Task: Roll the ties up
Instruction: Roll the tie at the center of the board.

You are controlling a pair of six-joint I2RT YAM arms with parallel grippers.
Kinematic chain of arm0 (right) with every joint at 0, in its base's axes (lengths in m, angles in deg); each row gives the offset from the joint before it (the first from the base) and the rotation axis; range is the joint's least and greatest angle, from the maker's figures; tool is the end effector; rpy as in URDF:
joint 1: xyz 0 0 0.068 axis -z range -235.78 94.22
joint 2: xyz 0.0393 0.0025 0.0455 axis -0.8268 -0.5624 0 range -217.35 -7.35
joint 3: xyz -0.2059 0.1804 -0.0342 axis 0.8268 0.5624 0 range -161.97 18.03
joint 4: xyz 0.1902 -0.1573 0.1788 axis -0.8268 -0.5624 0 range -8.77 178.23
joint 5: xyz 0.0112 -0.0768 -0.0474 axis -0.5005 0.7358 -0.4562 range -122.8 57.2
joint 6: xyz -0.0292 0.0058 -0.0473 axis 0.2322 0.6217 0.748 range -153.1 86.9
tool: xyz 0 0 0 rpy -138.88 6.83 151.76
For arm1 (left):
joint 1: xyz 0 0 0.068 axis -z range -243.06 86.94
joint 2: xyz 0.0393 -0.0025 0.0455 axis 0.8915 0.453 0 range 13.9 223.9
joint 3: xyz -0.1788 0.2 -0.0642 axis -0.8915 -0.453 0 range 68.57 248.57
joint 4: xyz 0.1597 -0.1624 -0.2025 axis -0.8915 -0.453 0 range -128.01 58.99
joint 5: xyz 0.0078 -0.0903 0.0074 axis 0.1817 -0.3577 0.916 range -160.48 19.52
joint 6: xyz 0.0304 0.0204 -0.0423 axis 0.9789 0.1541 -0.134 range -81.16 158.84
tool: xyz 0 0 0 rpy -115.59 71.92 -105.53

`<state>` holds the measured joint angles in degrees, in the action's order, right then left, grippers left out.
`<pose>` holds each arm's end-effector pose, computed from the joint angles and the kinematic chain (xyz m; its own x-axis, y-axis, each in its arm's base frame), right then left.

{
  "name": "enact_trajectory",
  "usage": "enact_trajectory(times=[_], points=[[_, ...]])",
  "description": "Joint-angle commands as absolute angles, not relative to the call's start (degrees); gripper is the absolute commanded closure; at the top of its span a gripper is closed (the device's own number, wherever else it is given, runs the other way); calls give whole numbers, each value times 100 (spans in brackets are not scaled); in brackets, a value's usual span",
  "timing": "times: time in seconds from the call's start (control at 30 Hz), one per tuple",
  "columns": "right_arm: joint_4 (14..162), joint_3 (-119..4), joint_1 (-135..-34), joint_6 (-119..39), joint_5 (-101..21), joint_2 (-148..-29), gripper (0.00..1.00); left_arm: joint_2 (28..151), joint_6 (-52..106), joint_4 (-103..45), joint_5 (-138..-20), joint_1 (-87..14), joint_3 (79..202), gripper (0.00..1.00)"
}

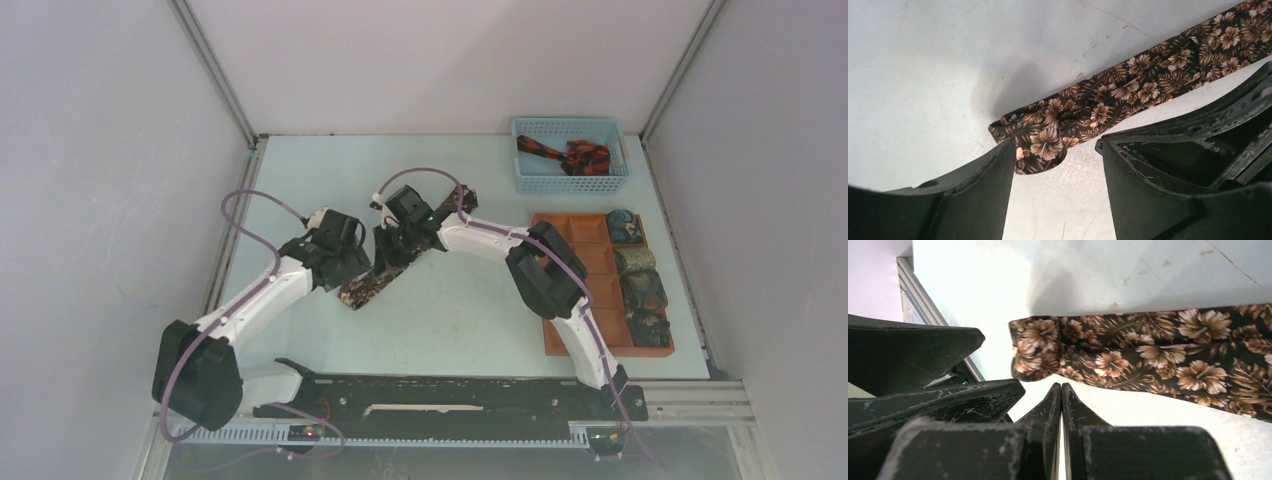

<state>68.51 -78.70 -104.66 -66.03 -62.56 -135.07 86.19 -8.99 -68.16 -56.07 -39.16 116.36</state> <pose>0.3352 0.4131 0.1433 -0.8951 -0.3079 -0.3225 -0.4457 0.5975 0.6666 0.2609 -0.1052 0.2040 -0.7509 -0.4523 -0.4812 -0.4053 0.8909 -0.2049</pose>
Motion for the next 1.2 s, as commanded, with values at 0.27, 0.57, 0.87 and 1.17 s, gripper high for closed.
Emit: enact_trajectory(times=[0.27,0.57,0.87,1.17], points=[[6346,-9285,-10754,-6453,-6484,-13840,91,7002,-1028,-7401,-4744,-4091,11041,36],[5733,-10154,-10839,-6300,-6667,-14448,88,5963,-1082,-7131,-5116,-4495,10040,35],[5343,-10435,-10816,-6237,-6639,-14795,94,5862,-1028,-6711,-5362,-4615,9742,31],[5495,-10005,-10716,-6185,-6684,-14685,100,6052,-994,-6240,-5673,-4622,9626,31]])
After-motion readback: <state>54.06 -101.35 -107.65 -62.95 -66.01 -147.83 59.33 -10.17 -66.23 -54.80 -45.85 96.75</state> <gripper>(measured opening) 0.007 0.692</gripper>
